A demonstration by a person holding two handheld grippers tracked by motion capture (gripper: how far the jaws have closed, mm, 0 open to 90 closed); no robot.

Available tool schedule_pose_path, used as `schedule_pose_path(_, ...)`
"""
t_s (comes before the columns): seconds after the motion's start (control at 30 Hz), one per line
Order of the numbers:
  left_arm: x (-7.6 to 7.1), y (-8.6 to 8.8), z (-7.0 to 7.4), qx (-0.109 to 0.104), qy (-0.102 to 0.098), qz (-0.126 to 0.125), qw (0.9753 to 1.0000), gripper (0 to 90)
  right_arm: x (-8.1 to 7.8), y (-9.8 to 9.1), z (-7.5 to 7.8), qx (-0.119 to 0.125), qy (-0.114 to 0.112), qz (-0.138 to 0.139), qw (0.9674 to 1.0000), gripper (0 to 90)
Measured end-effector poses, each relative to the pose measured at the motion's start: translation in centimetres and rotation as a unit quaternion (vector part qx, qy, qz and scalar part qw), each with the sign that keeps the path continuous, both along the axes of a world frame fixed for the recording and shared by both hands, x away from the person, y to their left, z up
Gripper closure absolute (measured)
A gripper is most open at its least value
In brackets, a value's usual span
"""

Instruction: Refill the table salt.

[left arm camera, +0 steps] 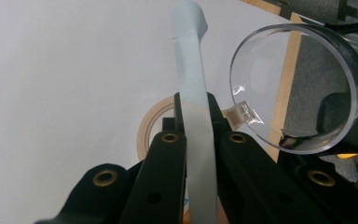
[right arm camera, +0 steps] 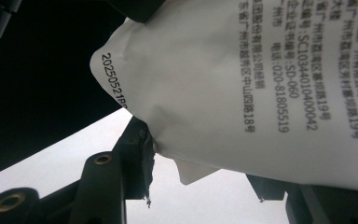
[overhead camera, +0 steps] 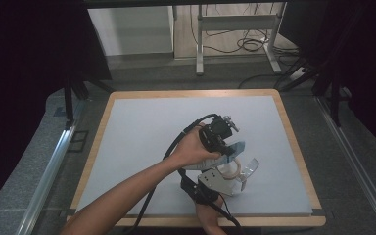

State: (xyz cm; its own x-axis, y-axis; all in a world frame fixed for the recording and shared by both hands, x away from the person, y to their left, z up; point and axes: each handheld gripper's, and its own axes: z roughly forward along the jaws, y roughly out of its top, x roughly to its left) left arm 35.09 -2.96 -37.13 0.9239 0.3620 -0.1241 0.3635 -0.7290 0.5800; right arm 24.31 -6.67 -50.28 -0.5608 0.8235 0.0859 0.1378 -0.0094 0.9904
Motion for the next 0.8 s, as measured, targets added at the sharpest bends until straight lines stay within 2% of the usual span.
schedule_pose_path(0.8, -0.02, -0.03, 0.11, -0.001, -0.001, -0.002, 1.0, 90.0, -0.03, -0.09, 0.09, 0.0, -0.001, -0.001, 1.0, 49.2)
